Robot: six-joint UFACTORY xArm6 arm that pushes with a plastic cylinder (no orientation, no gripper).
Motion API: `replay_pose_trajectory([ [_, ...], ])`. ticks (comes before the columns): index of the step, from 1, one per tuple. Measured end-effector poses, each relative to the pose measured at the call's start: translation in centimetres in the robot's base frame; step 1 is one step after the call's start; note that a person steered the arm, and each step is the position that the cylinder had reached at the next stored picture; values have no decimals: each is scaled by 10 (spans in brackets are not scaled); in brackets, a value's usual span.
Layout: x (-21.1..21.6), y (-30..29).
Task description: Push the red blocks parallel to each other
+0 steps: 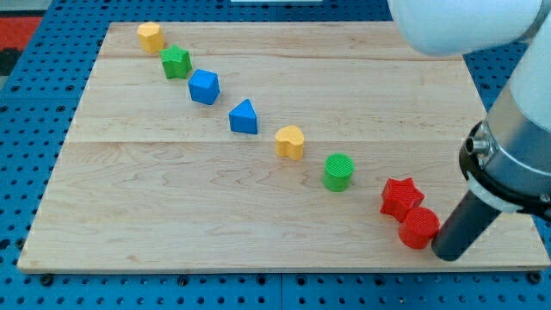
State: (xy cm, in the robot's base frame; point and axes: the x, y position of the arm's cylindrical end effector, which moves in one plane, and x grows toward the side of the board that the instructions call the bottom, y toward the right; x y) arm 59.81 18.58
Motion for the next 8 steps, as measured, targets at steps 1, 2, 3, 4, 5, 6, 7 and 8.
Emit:
replay_pose_trajectory([
  [1,-12,28],
  [2,-16,0],
  [3,-19,-47],
  [4,-29,-89],
  [5,-33,-132],
  [6,-45,-102],
  [7,-25,-59],
  [8,-21,-7],
])
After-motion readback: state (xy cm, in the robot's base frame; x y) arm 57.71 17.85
